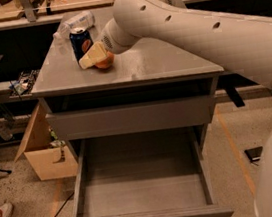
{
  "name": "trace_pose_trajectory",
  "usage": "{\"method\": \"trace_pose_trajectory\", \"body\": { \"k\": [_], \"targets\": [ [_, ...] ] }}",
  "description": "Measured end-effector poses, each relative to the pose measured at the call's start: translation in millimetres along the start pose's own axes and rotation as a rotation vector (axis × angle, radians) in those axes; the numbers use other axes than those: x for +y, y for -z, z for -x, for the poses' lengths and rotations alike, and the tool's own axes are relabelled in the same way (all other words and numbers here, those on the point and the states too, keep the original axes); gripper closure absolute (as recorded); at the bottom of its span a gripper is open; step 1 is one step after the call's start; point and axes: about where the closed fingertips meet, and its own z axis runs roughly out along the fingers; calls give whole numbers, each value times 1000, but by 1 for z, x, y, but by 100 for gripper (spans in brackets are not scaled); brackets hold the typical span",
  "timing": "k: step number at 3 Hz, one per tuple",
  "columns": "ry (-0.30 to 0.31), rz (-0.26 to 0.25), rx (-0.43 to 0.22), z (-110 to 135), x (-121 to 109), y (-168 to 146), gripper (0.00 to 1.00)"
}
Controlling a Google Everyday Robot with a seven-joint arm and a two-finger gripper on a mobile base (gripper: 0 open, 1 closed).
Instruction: Place orange into middle drawer
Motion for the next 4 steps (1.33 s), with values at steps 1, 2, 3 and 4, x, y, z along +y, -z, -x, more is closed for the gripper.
{"method": "trace_pose_trajectory", "body": {
  "k": [1, 2, 3, 4],
  "targets": [
    [-5, 11, 1, 3, 7, -12, 0],
    [-1, 27, 7, 4, 16, -23, 0],
    [4, 41, 10, 5, 22, -33, 16],
    [2, 50, 12, 3, 25, -40, 40]
  ]
}}
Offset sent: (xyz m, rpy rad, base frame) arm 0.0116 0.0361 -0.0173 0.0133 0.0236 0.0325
